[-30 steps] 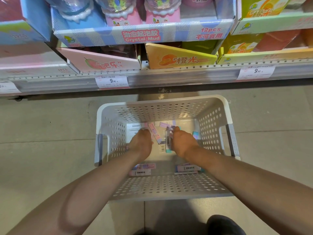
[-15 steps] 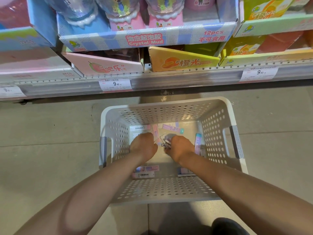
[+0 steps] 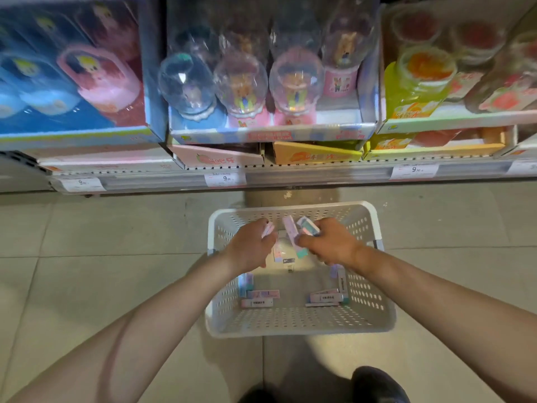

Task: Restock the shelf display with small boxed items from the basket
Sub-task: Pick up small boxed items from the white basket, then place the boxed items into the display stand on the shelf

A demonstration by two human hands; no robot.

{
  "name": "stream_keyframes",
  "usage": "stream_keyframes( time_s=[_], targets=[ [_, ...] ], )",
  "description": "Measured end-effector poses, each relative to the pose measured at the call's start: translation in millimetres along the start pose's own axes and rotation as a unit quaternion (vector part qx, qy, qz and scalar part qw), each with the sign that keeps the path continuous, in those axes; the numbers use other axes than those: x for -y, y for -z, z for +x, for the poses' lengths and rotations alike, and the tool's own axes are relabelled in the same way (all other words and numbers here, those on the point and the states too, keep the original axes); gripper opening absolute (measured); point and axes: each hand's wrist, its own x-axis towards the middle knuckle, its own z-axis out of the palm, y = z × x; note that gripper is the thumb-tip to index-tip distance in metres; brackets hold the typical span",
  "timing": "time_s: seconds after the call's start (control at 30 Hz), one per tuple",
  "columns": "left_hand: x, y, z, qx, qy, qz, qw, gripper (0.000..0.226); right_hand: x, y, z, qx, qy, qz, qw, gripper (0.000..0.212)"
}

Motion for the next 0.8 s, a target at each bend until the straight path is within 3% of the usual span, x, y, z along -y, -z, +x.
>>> stream_keyframes(
  time_s=[0.13, 0.3, 0.43, 0.6, 0.7, 0.8],
  targets=[
    [-54.8, 45.3, -56.0, -0.045, -0.041, -0.049, 0.997, 0.019, 54.7, 27.3, -63.2, 0.021, 0.013, 0.014, 1.0, 0.012],
    [-139.0, 115.8, -141.1, -0.087, -0.11, -0.125, 0.982, 0.026, 132.2, 65.3, -155.0, 0.029, 0.064, 0.009, 0.997, 0.016],
    [-196.4, 170.3, -207.5, -0.103, -0.168, -0.089, 0.976, 0.048, 196.8, 96.6, -228.1, 0.026, 0.115, 0.023, 0.993, 0.029],
    [-274.7, 234.8, -290.2, -0.115, -0.174, -0.061, 0.976, 0.035, 279.9, 137.0, -320.9, 0.038, 0.168, -0.009, 0.985, 0.032],
    [-321.2, 273.2, -336.9, -0.14, -0.203, 0.013, 0.969, 0.039, 330.2, 160.4, -377.3, 0.038, 0.191, -0.049, 0.98, 0.029],
    [-366.6, 312.3, -381.6, -0.115, -0.214, 0.059, 0.968, 0.037, 376.0, 185.0, -432.8, 0.048, 0.213, -0.069, 0.974, 0.026]
  ],
)
